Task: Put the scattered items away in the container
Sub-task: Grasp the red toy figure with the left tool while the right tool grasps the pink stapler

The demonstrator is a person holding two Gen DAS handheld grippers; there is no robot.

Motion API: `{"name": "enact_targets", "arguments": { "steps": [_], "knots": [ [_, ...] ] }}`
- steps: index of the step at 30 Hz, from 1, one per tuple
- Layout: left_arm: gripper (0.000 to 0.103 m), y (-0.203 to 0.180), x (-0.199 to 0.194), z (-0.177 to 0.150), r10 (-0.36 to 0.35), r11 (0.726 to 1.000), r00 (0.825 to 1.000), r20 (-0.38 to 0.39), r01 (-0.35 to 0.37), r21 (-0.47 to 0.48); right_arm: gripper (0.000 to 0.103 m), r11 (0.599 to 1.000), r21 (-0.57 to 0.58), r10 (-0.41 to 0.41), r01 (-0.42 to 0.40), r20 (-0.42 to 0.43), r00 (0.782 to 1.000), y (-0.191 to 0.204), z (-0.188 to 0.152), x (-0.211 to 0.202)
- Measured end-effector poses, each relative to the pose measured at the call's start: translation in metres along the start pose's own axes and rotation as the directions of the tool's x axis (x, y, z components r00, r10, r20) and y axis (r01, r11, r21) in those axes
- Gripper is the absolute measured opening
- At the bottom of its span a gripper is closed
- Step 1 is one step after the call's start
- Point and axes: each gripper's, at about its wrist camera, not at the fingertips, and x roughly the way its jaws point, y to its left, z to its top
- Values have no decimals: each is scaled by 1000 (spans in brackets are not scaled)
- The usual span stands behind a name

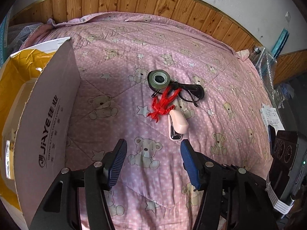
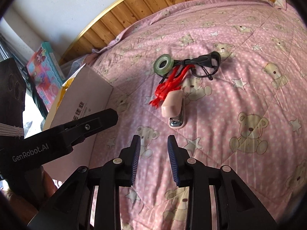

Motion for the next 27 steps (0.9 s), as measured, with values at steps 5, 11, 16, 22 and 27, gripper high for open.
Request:
{"name": "enact_targets", "arguments": {
  "steps": [5, 11, 16, 22, 27],
  "knots": [
    [59, -1, 28, 22, -23, 1000, 999, -24, 22, -17, 38, 999, -10, -38, 38, 15, 999, -7, 23, 23],
    [59, -4, 61, 46, -24, 1000, 999, -44, 23, -10, 32, 991, -74, -109, 109, 7, 994, -9, 39, 56],
    [59, -5, 93, 58, -20, 1000, 998, -61, 20, -2, 28, 992, -70, -103, 104, 12, 995, -23, 36, 44],
    [60, -16, 130, 57, -15, 998, 998, -57, 18, 61, 28, 992, -41, -119, 119, -8, 993, -39, 21, 22],
    [51, -27, 124, 43, 21, 986, 999, -41, -14, 168, 28, 996, -32, -90, 89, -26, 996, -41, 13, 15]
  ]
}}
